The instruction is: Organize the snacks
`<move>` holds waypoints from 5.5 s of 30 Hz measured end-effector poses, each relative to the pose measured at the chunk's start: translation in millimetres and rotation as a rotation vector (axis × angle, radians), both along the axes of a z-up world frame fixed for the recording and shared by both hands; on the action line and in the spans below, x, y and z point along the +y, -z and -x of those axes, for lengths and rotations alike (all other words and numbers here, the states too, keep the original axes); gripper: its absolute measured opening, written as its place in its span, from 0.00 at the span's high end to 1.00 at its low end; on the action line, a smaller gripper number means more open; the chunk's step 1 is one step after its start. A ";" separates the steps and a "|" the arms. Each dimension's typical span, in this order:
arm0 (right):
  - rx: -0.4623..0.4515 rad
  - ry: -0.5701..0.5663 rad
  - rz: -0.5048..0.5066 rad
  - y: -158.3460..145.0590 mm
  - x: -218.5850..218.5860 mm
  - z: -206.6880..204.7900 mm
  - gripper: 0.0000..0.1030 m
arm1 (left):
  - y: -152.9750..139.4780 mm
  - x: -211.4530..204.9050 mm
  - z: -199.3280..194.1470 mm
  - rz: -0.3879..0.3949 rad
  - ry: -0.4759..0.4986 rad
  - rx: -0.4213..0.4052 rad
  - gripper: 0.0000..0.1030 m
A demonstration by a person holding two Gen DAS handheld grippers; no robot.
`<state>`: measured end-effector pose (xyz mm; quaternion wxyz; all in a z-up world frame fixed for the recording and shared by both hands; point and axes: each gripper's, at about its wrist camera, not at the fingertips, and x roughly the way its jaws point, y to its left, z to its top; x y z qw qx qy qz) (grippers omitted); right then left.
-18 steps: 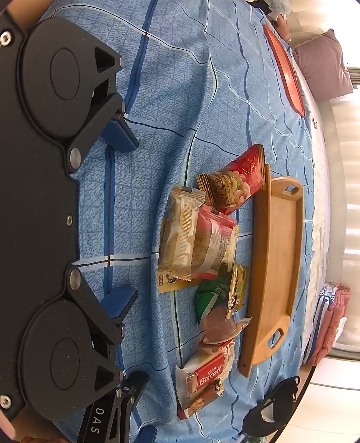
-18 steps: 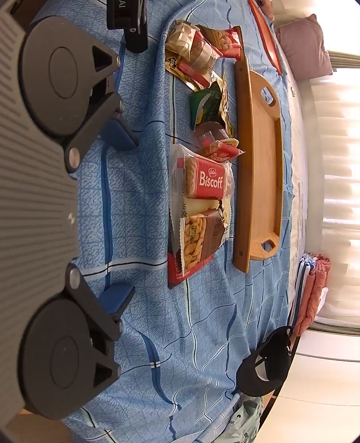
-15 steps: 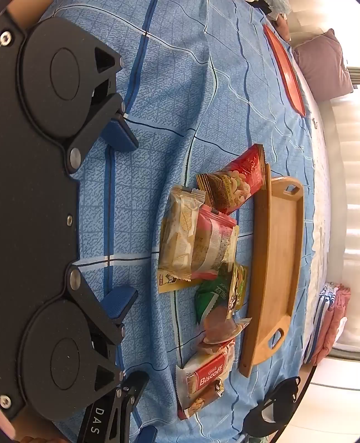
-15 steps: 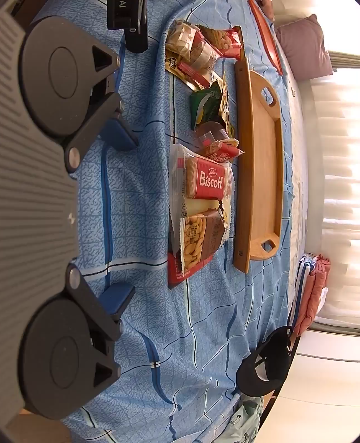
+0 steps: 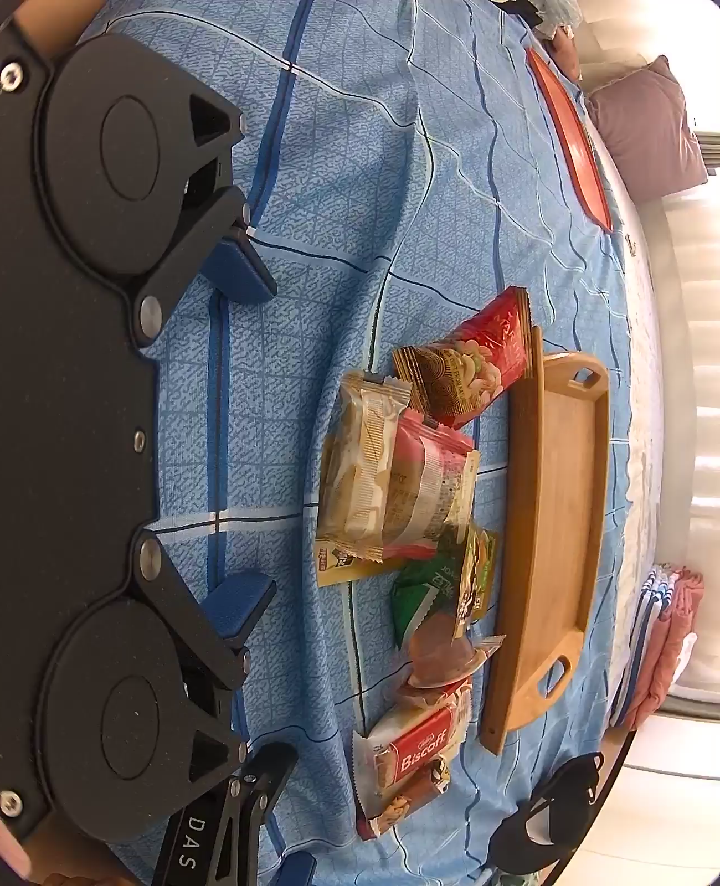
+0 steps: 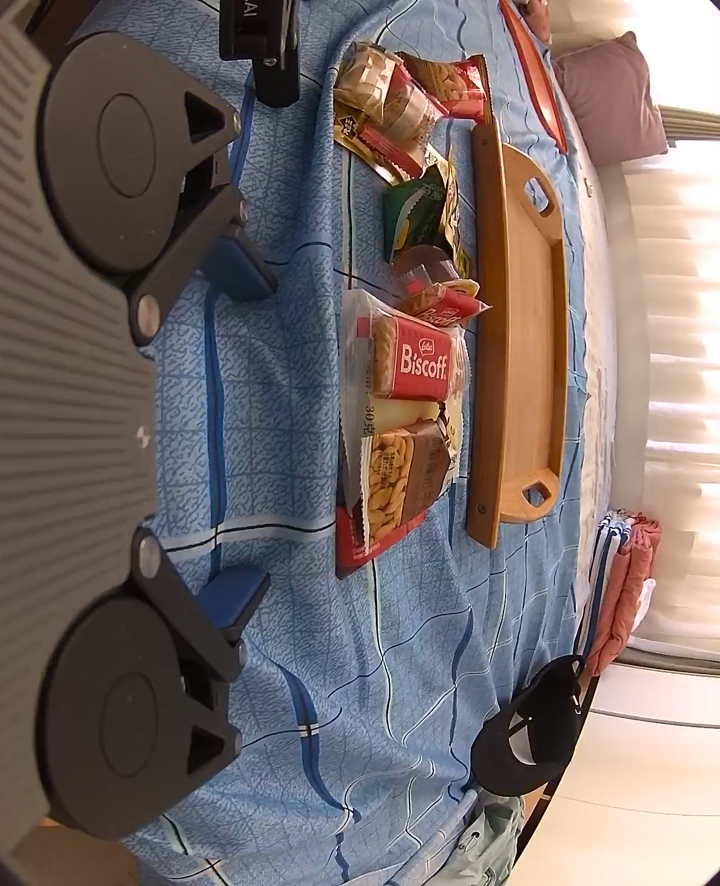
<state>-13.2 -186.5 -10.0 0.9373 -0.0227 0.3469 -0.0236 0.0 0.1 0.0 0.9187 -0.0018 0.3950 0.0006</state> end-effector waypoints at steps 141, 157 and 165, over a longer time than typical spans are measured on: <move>-0.132 -0.141 -0.160 -41.6 -22.9 -23.0 0.51 | -44.1 8.5 4.4 0.066 0.131 -0.245 0.50; -0.136 -0.143 -0.210 -91.1 -39.8 -112.0 0.51 | -110.6 -6.0 -125.0 0.155 0.152 -0.225 0.50; -0.044 -0.137 -0.240 -84.8 -44.1 -178.6 0.51 | -88.3 -20.4 -207.5 0.184 0.118 -0.088 0.50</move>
